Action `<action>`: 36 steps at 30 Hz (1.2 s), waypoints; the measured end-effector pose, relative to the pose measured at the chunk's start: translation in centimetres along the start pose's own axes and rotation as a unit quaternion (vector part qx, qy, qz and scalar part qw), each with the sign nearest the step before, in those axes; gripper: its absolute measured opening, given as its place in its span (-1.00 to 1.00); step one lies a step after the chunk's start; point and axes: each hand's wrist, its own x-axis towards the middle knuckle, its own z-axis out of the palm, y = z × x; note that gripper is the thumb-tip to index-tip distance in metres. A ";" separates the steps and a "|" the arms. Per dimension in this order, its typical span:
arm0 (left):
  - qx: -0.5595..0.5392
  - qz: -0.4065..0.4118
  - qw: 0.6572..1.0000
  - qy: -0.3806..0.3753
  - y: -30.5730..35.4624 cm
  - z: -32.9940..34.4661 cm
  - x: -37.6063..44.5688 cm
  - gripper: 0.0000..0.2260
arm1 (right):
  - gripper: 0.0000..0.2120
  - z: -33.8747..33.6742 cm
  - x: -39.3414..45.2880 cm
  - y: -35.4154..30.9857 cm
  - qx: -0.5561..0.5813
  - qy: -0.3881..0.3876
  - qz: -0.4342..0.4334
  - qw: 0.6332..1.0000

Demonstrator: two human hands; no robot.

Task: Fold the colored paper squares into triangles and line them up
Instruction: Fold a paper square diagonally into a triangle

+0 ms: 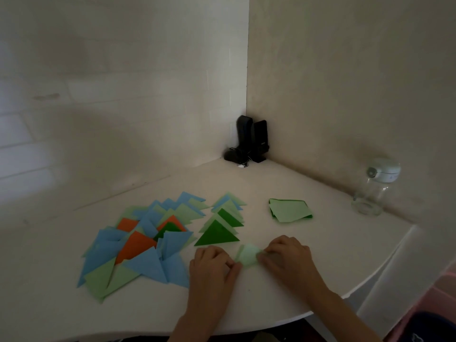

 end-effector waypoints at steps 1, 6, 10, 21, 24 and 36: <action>0.010 -0.020 1.000 0.000 0.2 0.0 0.0 -0.82 | -0.41 0.0 0.2 -0.2 0.000 0.001 0.014 1.000; 0.094 -0.065 0.993 -0.012 1.3 0.2 0.2 -0.75 | -0.67 0.5 0.7 -0.9 -0.019 -0.002 0.071 0.997; 0.141 -0.064 0.988 -0.002 1.8 0.6 0.3 -0.69 | -0.62 0.7 0.9 -1.4 -0.048 -0.006 0.094 0.994; 0.126 -0.099 0.987 -0.023 1.2 0.4 0.1 -0.78 | -0.77 0.1 1.0 -0.9 -0.004 -0.039 0.109 0.993; 0.113 -0.120 0.985 -0.054 1.3 -0.3 0.2 -0.83 | -0.80 -0.2 1.1 -0.5 0.036 -0.046 0.108 0.992; -0.001 -0.055 0.997 -0.061 2.1 0.0 0.2 -0.72 | -0.92 0.1 0.7 0.7 0.117 -0.003 0.069 0.991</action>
